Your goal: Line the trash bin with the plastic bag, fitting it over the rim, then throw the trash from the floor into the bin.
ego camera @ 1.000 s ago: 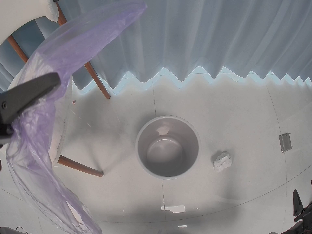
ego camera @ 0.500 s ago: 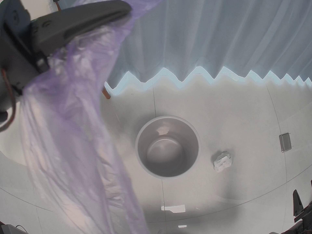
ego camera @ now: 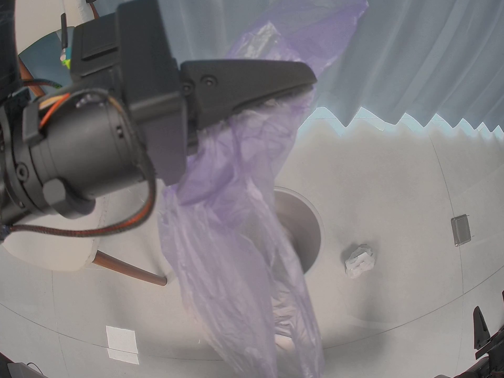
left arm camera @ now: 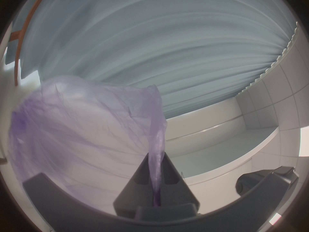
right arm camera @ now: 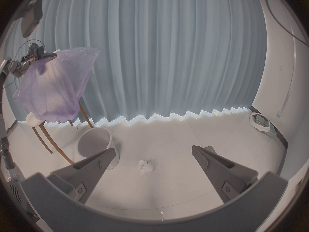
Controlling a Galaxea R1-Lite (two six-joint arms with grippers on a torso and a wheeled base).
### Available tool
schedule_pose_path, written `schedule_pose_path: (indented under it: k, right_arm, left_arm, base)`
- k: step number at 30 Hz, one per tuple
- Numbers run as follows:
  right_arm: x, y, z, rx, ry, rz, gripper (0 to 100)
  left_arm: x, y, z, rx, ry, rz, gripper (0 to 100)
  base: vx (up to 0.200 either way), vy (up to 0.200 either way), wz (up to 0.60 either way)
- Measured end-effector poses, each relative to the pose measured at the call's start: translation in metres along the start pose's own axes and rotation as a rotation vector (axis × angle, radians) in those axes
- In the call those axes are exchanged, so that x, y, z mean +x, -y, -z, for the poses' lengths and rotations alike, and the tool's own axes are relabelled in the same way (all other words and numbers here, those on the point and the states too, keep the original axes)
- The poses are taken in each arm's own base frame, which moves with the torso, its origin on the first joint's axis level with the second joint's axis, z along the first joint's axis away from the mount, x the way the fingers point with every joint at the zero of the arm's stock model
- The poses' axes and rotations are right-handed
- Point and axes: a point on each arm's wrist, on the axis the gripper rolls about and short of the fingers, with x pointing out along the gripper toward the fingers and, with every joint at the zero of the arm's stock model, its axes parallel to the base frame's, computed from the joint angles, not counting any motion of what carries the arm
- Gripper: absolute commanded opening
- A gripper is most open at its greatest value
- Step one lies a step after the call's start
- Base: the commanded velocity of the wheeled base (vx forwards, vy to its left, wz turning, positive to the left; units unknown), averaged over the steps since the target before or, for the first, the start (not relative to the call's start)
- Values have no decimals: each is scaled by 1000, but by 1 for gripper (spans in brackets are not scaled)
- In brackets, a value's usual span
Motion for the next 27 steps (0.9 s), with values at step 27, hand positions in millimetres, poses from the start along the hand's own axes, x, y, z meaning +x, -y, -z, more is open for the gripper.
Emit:
schedule_pose_path:
  k: [27]
  right_arm:
    - [0,0,0,0,0,-1,100]
  left_arm:
    - [6,-126,27,183,-101,-328,0]
  base:
    - [0,0,0]
